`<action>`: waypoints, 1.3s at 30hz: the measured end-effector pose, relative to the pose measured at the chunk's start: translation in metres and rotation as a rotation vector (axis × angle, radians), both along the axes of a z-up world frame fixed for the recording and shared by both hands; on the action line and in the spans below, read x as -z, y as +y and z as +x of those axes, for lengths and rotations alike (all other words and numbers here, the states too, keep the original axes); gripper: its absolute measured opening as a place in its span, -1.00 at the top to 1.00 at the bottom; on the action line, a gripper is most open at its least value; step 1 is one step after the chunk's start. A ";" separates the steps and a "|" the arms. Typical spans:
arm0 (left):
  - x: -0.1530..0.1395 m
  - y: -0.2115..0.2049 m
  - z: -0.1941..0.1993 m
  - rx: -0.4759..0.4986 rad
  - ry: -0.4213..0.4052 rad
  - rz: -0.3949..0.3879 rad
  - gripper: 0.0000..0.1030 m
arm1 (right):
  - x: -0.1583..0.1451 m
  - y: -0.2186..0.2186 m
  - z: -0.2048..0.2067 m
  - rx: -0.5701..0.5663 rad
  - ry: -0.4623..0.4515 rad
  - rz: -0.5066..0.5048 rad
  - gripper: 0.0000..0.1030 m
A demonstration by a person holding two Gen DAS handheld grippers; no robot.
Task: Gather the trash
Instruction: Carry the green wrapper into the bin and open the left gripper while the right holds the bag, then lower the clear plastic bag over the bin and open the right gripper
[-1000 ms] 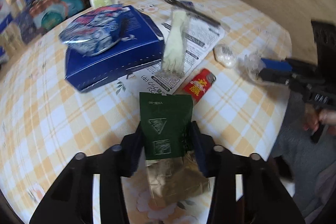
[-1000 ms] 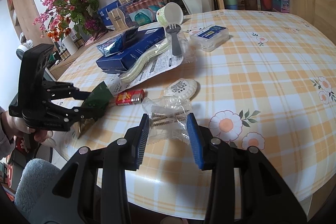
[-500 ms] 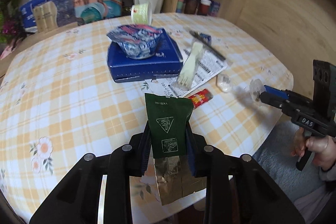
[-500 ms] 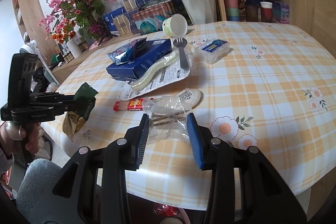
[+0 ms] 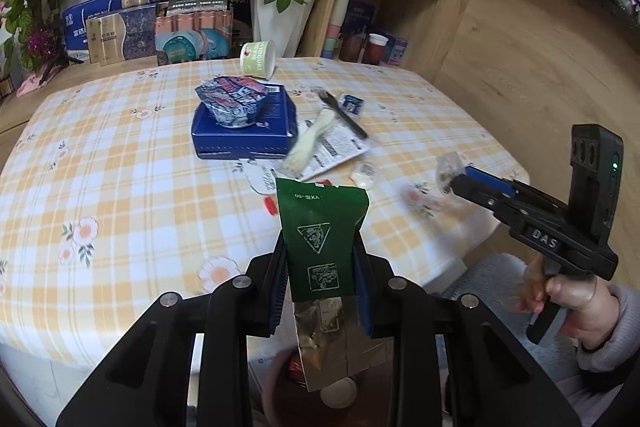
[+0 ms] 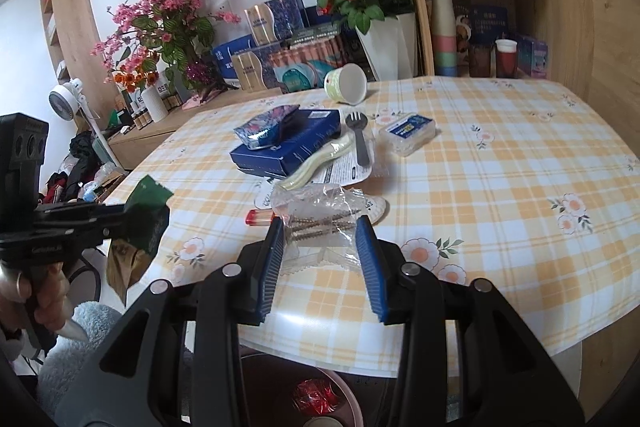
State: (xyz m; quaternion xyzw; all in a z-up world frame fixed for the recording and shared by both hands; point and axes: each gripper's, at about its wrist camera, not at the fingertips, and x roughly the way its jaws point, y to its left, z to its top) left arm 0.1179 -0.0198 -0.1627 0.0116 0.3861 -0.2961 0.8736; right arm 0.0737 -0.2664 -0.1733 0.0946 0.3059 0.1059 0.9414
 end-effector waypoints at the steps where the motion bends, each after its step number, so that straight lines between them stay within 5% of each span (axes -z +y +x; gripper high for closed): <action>1: -0.002 -0.001 -0.007 0.000 -0.001 -0.005 0.45 | -0.003 0.001 -0.004 -0.001 -0.005 -0.001 0.24; 13: -0.006 -0.005 -0.068 -0.026 0.012 -0.048 0.45 | -0.019 0.013 -0.032 -0.039 -0.034 -0.016 0.24; 31: 0.045 -0.013 -0.108 0.001 0.183 -0.015 0.42 | -0.025 0.028 -0.068 -0.070 -0.056 -0.046 0.24; 39: 0.045 -0.010 -0.113 -0.017 0.163 -0.024 0.09 | -0.020 0.035 -0.075 -0.088 -0.041 -0.051 0.24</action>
